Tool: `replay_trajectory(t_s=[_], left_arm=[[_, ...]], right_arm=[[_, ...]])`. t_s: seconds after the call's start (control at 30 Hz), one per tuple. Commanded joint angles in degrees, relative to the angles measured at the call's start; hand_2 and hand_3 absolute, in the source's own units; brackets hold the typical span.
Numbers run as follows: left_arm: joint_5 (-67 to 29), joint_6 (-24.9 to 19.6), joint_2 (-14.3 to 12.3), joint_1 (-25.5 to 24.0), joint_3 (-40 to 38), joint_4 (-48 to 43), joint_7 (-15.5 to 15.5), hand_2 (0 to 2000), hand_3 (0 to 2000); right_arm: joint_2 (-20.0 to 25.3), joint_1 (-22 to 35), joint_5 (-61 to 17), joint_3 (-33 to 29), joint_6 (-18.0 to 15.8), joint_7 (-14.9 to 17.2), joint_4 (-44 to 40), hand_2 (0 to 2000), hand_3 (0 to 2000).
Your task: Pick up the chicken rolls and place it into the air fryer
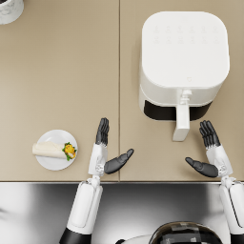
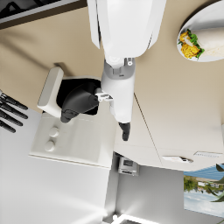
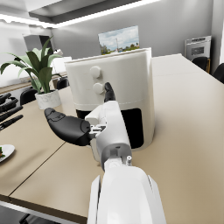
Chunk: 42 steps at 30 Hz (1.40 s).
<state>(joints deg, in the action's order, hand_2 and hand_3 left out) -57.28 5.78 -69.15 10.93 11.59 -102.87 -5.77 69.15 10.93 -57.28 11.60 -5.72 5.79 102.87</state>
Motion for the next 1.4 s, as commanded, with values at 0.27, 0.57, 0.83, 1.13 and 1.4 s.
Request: replay_trajectory(t_s=[0.27, 0.57, 0.83, 1.13, 1.4], left_arm=[[0.0, -5.2, -1.1, -0.4, -4.5, 0.0, 5.2, 0, 0], [-20.4, -5.8, -1.7, -3.1, -12.7, -2.7, 5.7, 0, 0], [-41.0, -5.8, -2.5, -5.0, -22.2, -4.5, 5.8, 0, 0], [-64.3, -26.0, -1.6, -2.6, -30.6, -1.6, 19.1, 0, 0], [-85.1, -28.0, -1.3, -2.1, -33.0, 1.6, 21.0, 0, 0]], right_arm=[[2.3, 1.8, 0.0, 1.0, 5.2, -5.2, 0.3, 0, 0], [4.6, 2.9, -14.3, 2.4, 5.7, -5.8, -0.9, 0, 0], [5.5, 2.3, -16.5, 2.5, 5.7, -5.8, -3.6, 0, 0], [6.6, 1.9, -16.6, 2.9, 5.7, -5.8, -7.4, 0, 0], [7.7, 2.0, -16.6, 1.9, 5.7, -5.8, -9.4, 0, 0]])
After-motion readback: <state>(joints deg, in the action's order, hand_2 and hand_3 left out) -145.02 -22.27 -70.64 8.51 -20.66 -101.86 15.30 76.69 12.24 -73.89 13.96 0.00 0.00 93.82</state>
